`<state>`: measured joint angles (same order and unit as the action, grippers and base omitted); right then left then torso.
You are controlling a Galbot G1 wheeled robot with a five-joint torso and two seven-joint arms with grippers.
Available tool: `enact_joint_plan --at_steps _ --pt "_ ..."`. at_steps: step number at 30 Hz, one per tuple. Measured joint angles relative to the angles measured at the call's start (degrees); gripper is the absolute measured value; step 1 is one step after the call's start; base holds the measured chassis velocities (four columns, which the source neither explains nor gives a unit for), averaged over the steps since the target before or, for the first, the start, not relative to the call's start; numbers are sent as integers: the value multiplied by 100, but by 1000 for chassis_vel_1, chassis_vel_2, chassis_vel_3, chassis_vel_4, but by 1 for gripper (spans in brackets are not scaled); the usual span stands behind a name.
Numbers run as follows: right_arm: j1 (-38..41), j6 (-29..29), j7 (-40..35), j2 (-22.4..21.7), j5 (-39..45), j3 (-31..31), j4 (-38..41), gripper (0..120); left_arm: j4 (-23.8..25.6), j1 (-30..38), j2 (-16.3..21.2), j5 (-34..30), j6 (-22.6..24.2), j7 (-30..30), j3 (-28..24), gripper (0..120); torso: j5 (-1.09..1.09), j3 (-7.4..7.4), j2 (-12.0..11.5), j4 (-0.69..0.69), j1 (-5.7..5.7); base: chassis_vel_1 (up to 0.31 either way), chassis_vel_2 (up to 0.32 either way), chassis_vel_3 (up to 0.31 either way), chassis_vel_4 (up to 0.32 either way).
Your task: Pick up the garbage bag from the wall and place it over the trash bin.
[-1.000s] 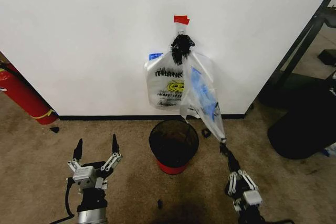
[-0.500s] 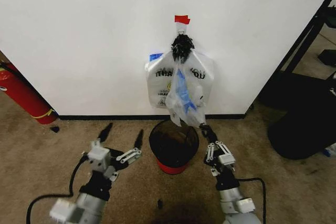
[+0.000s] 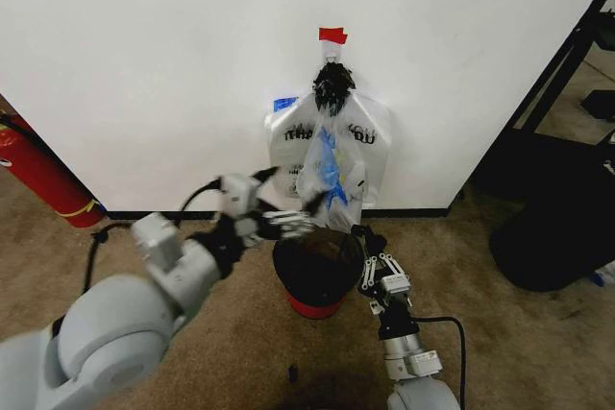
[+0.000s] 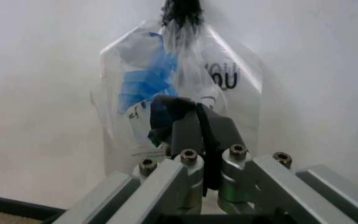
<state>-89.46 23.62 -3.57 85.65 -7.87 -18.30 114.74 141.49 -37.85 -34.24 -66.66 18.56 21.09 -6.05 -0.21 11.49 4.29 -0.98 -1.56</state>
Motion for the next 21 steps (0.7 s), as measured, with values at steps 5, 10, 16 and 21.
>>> enact_joint_plan --at_steps 5,10,16,21 --pt "-101 0 -17 46 1 -186 27 0 -521 1579 -644 -481 499 306 -1464 100 -3 0 0 -3 0 0 0 0 0" --pt "-167 19 -26 68 -4 -260 64 0 -848 2320 -1095 -782 994 713 -2006 100 0 0 0 -4 0 0 0 0 0" --pt "-257 76 -26 99 -37 -262 65 0 -1118 2447 -1221 -391 1419 942 -2199 99 -1 -1 0 2 1 0 0 0 0" --pt "-256 83 -27 85 -51 -247 47 0 -1545 2711 -1497 -382 1460 1032 -2416 99 -1 0 0 -1 1 0 0 0 0"
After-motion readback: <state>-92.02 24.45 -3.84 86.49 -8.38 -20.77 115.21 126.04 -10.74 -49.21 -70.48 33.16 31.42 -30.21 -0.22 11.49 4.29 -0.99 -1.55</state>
